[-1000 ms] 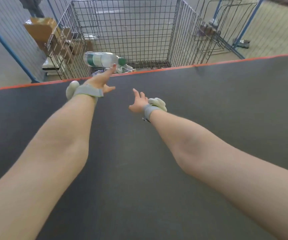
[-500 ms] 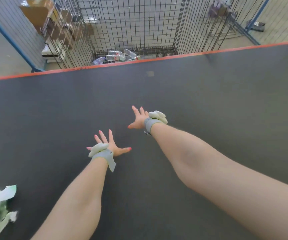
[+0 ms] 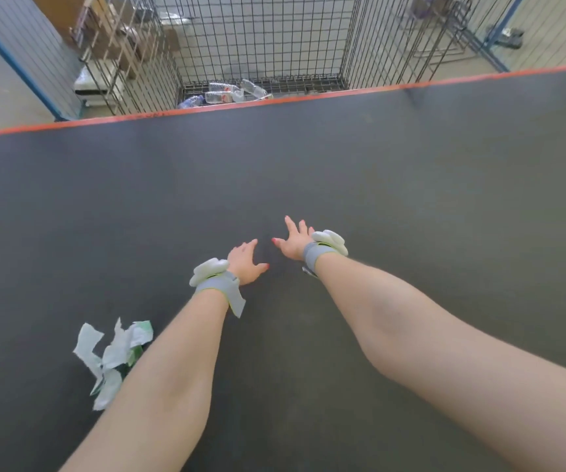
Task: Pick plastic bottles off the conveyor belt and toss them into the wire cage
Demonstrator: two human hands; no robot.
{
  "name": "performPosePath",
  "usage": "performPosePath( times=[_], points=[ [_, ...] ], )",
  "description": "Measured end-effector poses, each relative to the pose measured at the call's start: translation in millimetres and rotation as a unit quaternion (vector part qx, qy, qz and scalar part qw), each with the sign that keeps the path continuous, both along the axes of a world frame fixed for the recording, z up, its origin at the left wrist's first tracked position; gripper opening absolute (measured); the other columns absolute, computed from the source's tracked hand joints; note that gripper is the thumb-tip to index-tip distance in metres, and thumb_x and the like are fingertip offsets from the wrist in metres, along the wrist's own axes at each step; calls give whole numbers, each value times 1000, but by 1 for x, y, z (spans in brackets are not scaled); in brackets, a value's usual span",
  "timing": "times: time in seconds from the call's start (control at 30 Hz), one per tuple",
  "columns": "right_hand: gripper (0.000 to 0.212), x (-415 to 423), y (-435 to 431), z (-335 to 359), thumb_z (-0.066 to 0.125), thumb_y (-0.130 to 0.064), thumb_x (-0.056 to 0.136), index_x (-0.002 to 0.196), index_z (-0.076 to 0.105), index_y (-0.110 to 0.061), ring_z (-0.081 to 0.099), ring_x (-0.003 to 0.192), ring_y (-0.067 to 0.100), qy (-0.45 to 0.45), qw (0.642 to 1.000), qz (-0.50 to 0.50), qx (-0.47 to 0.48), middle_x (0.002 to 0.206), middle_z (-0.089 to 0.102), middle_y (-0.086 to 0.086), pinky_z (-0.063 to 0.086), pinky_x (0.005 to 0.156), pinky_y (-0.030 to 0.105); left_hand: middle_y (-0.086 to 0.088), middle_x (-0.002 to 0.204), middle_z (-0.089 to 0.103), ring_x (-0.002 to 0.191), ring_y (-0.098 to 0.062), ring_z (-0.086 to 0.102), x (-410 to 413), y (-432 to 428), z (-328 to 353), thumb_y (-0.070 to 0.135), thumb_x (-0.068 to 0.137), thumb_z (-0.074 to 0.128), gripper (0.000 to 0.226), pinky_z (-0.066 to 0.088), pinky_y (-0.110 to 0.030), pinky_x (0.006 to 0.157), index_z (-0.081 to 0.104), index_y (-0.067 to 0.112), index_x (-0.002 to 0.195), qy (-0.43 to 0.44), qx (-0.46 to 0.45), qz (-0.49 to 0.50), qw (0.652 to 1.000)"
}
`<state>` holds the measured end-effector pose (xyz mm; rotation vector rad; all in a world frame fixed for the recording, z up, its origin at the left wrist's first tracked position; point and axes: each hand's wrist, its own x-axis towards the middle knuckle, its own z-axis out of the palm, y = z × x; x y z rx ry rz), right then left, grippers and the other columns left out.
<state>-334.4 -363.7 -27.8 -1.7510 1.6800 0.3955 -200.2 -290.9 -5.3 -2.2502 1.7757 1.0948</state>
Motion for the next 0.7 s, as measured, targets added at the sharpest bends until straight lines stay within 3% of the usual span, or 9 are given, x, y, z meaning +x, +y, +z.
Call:
performPosePath(
  times=[0.17, 0.27, 0.33, 0.4, 0.43, 0.5, 0.57, 0.63, 0.7],
  points=[
    [83, 5, 29, 7, 47, -53, 94, 152, -11, -39, -5, 150, 31, -24, 999, 6, 33, 162, -12, -1, 9, 120, 47, 2, 161, -12, 149, -20, -14, 30, 67, -17, 58, 89, 52, 90, 4, -63, 114, -5, 32, 154, -99, 81, 20, 992],
    [94, 5, 62, 8, 56, -56, 88, 153, -10, -39, -2, 150, 31, -19, 998, 45, 36, 163, -9, -1, 14, 120, 47, 5, 158, -23, 146, -21, -23, 47, 111, -25, 83, 57, 62, 128, -5, -65, 110, -16, 41, 149, -94, 124, -44, 987],
    [103, 3, 83, 8, 62, -60, 82, 153, -10, -37, -1, 150, 31, -8, 996, 79, 37, 163, -8, 1, 14, 120, 49, 8, 157, -26, 146, -22, -25, 59, 136, -29, 90, 40, 60, 140, -9, -68, 107, -19, 46, 146, -125, 118, -109, 979],
    [110, -2, 105, 9, 67, -59, 79, 153, -11, -34, -2, 149, 32, -15, 994, 95, 44, 163, -8, 4, 11, 120, 50, 11, 155, -30, 145, -23, -26, 69, 155, -35, 88, 43, 60, 136, -10, -71, 105, -20, 48, 145, -170, 107, -166, 965],
    [113, -2, 112, 8, 70, -57, 78, 154, -11, -33, -3, 149, 32, -20, 994, 99, 46, 162, -8, 5, 10, 120, 49, 11, 155, -31, 145, -24, -26, 72, 160, -40, 82, 56, 60, 124, -8, -73, 104, -20, 48, 145, -191, 101, -178, 960],
    [117, -10, 132, 4, 74, -54, 76, 153, -11, -32, -6, 149, 32, -25, 993, 102, 52, 162, -10, 6, 9, 120, 49, 10, 156, -29, 146, -24, -22, 68, 173, -48, 59, 86, 49, 90, -1, -75, 106, -18, 49, 145, -202, 80, -135, 967],
    [121, -20, 150, -2, 77, -52, 74, 153, -12, -32, -9, 149, 33, -24, 994, 92, 62, 162, -13, 6, 8, 121, 49, 10, 157, -26, 147, -25, -18, 56, 181, -52, 49, 98, 32, 67, 5, -73, 107, -15, 50, 146, -177, 64, -45, 981],
    [119, -33, 163, -7, 76, -48, 76, 153, -13, -32, -10, 149, 33, 0, 994, 94, 61, 162, -15, 7, 8, 120, 49, 8, 158, -24, 148, -29, -14, 42, 186, -54, 57, 97, 28, 66, 6, -72, 109, -15, 50, 146, -161, 80, 2, 984],
    [106, -44, 171, -13, 69, -34, 85, 153, -12, -32, -11, 149, 31, 28, 995, 80, 50, 161, -19, 6, 10, 120, 48, 4, 158, -25, 148, -34, -12, 34, 187, -51, 77, 81, 40, 93, 5, -68, 112, -21, 47, 145, -142, 117, -7, 983]
  ],
)
